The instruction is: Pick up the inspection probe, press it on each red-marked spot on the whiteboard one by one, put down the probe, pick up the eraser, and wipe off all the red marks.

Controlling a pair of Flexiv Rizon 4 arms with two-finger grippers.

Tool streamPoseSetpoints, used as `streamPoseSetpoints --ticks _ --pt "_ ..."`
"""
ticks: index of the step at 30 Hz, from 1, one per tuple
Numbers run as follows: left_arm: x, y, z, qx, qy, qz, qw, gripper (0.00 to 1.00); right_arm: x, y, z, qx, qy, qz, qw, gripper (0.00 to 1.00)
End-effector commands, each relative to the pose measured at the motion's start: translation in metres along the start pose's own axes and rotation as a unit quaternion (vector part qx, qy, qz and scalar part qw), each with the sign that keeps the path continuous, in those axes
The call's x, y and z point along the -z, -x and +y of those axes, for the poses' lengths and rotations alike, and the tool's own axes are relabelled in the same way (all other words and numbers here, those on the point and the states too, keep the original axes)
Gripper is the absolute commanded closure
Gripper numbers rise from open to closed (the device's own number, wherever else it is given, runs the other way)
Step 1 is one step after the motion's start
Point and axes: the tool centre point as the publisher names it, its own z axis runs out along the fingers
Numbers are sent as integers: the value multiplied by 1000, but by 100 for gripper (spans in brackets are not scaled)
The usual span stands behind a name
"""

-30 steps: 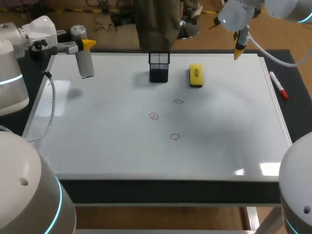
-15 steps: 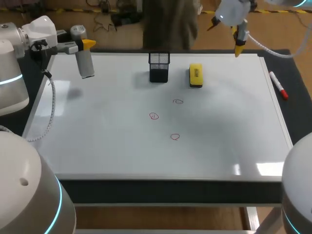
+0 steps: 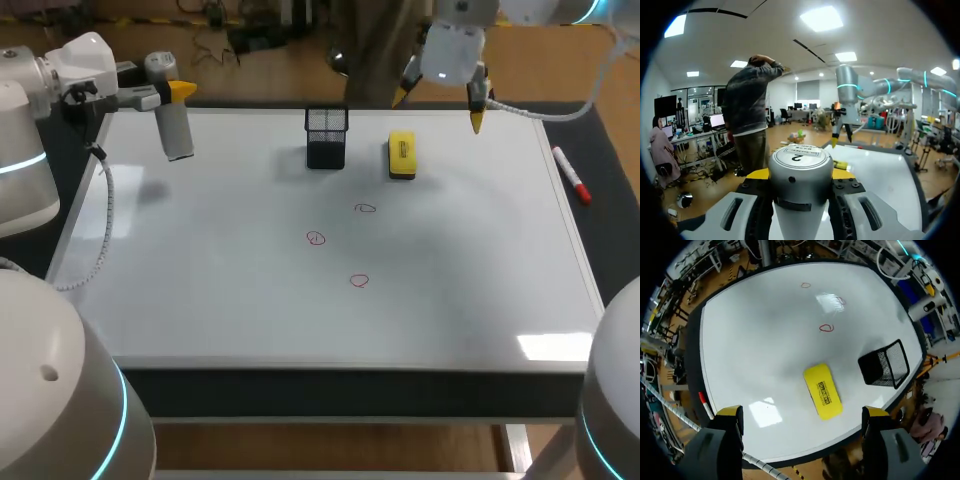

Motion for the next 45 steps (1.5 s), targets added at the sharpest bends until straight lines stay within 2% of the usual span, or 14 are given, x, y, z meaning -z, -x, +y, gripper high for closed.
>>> streamPoseSetpoints --ticks 1,8,13,27,34,45 --pt "0 0 -1 0 0 -1 1000 100 -13 4 7 59 -10 13 998 0" --pt "0 0 -1 0 0 -1 1000 100 -26 15 21 129 -21 10 991 0" --pt "0 0 -1 0 0 -1 1000 100 -35 20 26 150 -21 16 988 0" --pt "0 0 -1 0 0 -1 1000 100 -58 31 26 137 -35 26 990 0" --pt "0 0 -1 0 0 -1 1000 100 -67 31 17 123 -41 16 991 0" --pt "0 0 -1 0 0 -1 1000 100 -73 36 6 110 -49 22 992 0"
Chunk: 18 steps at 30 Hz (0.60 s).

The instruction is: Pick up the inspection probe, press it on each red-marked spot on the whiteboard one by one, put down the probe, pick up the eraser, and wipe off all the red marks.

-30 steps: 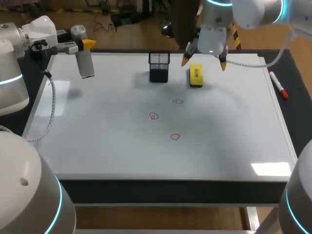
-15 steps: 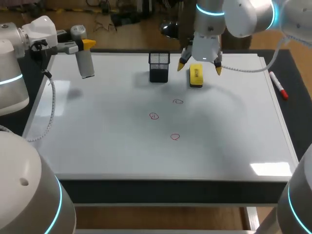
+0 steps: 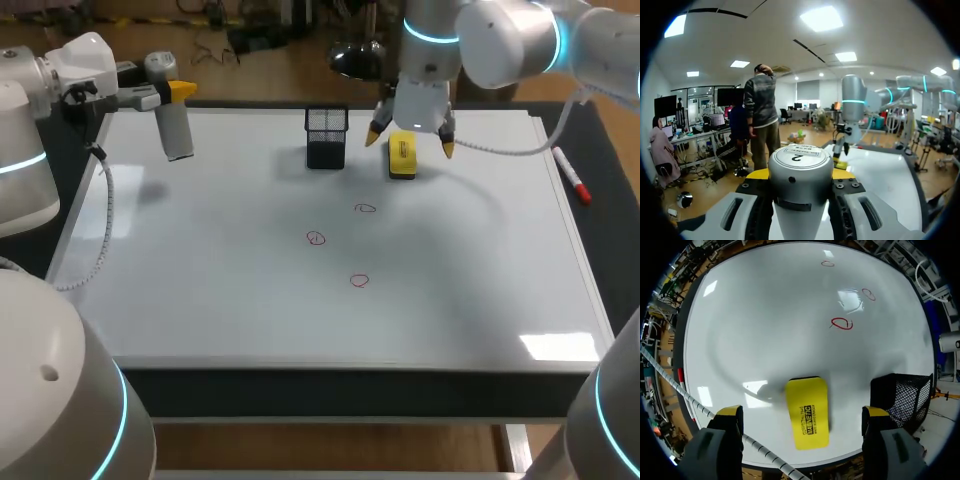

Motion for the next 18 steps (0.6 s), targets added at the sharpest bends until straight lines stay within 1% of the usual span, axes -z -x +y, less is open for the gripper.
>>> streamPoseSetpoints --ticks 1,9,18 --pt "0 0 -1 0 -1 -1 1000 100 -3 6 -6 3 2 9 1000 0" --pt "0 0 -1 0 -1 -1 1000 100 -8 9 -12 8 3 16 1000 0" --pt "0 0 -1 0 -1 -1 1000 100 -14 6 -19 7 6 26 1000 0"
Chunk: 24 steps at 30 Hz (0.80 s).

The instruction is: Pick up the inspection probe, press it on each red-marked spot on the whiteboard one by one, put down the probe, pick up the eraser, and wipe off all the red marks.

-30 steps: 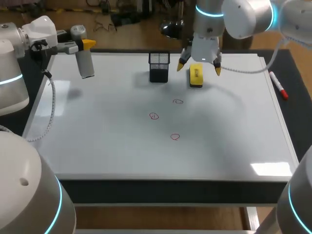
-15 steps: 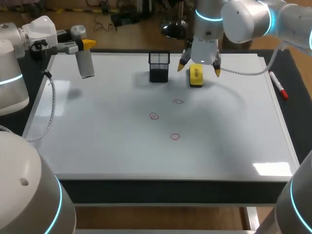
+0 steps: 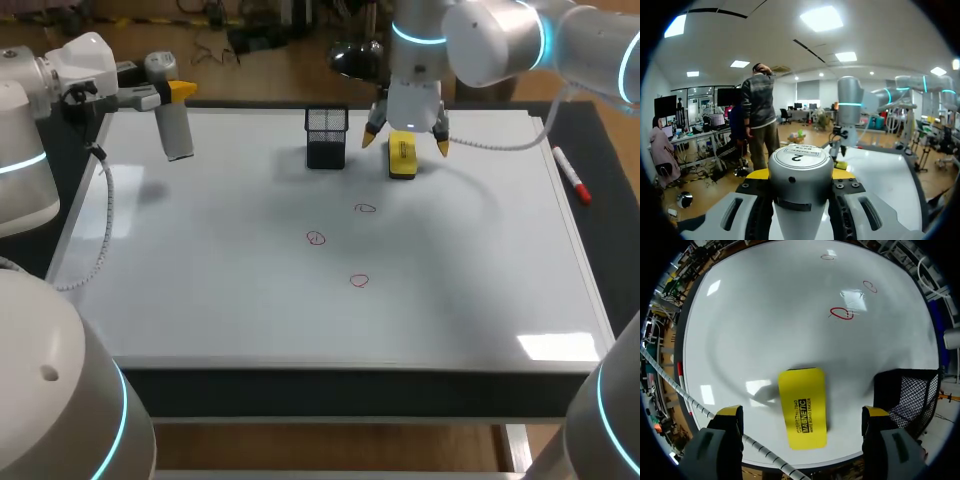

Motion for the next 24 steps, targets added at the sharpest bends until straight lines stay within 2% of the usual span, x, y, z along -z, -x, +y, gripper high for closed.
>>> streamPoseSetpoints --ticks 1,2,3,5,6,7,11,17,21,24 --pt "0 0 -1 0 -1 -1 1000 100 -2 1 -7 0 7 7 1000 0" --pt "0 0 -1 0 -1 -1 1000 100 -3 1 -7 0 9 5 1000 2" --pt "0 0 -1 0 -1 -1 1000 100 -3 1 -7 1 9 5 1000 41" --pt "0 0 -1 0 -1 -1 1000 100 -3 1 -7 1 9 7 1000 67" --pt "0 0 -1 0 -1 -1 1000 100 -3 1 -7 -1 10 7 1000 91" --pt "0 0 -1 0 -1 -1 1000 100 -3 0 -7 -2 11 6 1000 100" --pt "0 0 -1 0 -1 -1 1000 100 1 -4 -5 -12 15 -7 1000 100" --pt "0 0 -1 0 -1 -1 1000 100 12 -13 -5 -35 10 -3 999 100" --pt "0 0 -1 0 -1 -1 1000 100 29 -25 -6 -83 1 5 997 100" --pt "0 0 -1 0 -1 -1 1000 100 38 -41 -7 -127 -2 -5 992 100"
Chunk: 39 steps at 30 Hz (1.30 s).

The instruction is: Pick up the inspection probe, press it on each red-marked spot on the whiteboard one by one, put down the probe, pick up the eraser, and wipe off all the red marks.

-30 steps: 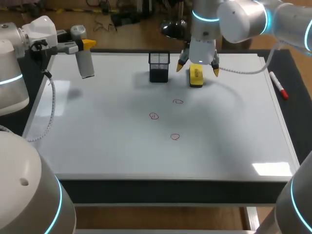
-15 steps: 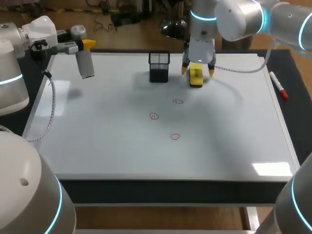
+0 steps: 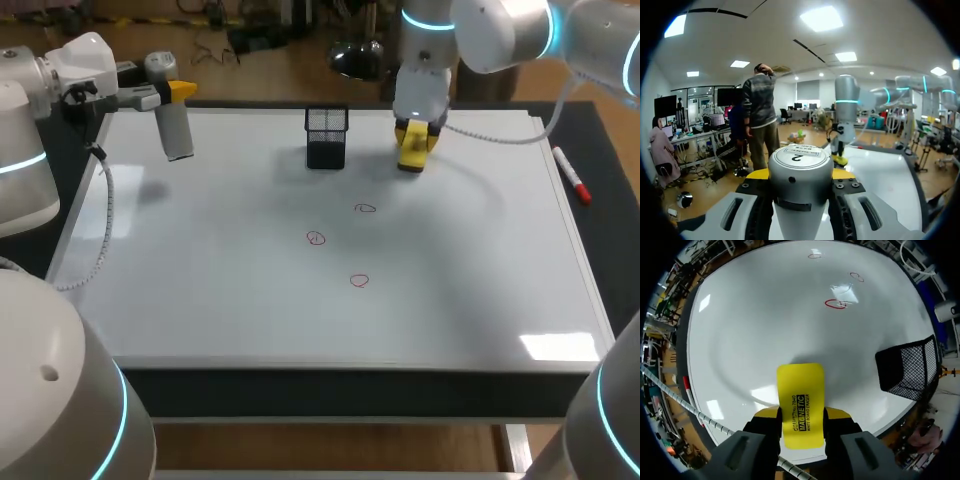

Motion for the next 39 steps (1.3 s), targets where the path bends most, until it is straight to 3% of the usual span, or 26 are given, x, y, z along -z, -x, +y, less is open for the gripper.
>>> streamPoseSetpoints --ticks 1,11,22,27,39 --pt "0 0 -1 0 -1 -1 1000 100 25 -25 3 -47 -2 -26 999 100" --pt "0 0 -1 0 -1 -1 1000 100 40 -92 2 -162 -8 -21 986 100" --pt "0 0 -1 0 -1 -1 1000 100 35 -152 14 -217 3 -22 976 100" --pt "0 0 -1 0 -1 -1 1000 100 30 -164 16 -233 10 -21 972 100" --pt "0 0 -1 0 -1 -1 1000 100 31 -171 21 -237 20 -16 971 100"
